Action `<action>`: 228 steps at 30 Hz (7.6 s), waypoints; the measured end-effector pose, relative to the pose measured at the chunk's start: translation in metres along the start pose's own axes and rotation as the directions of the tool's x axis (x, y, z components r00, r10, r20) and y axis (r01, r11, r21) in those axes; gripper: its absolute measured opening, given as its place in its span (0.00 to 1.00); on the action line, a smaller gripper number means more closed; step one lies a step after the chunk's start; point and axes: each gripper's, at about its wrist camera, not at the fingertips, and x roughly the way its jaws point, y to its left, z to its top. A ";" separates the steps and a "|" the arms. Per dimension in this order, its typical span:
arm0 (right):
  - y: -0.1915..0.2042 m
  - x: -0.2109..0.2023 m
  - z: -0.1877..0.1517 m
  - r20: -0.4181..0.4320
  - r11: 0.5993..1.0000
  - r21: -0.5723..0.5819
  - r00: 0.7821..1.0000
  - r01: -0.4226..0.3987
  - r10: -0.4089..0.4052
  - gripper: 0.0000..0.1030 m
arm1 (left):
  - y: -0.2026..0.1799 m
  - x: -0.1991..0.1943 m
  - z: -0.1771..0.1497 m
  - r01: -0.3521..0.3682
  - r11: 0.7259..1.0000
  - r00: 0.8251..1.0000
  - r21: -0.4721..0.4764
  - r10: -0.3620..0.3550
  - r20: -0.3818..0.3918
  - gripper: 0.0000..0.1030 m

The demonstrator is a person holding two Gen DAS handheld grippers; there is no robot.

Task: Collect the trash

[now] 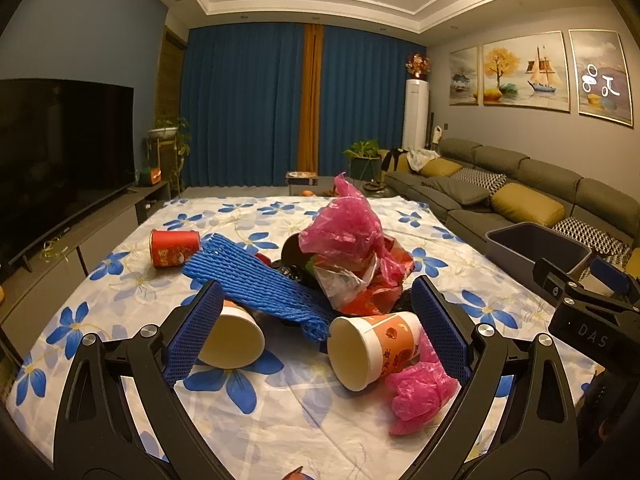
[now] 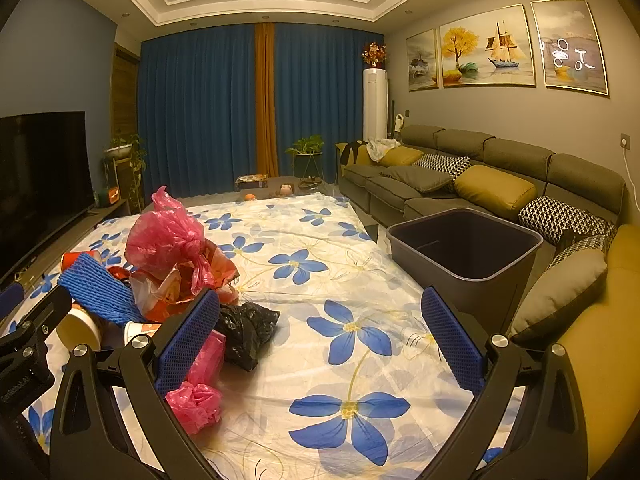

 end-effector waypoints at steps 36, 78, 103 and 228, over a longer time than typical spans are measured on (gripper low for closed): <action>0.080 0.041 -0.080 -0.200 0.959 -0.088 0.948 -0.268 0.247 0.56 | 0.059 -0.004 -0.020 -0.059 0.995 0.998 -0.082 0.060 0.011 0.72; 0.007 0.024 -0.047 -0.051 0.985 -0.008 0.984 -0.174 0.173 0.33 | -0.019 0.051 -0.041 0.372 0.928 0.906 -0.013 -0.366 -0.213 0.02; -0.089 0.043 0.028 0.104 0.999 0.038 0.995 -0.004 0.000 0.34 | -0.130 0.054 0.050 0.503 0.857 0.864 0.110 -0.501 -0.047 0.02; 0.037 0.110 -0.029 -0.231 0.974 0.001 0.948 -0.225 0.220 0.14 | 0.023 0.099 0.022 0.117 0.989 0.991 -0.086 -0.122 -0.052 0.83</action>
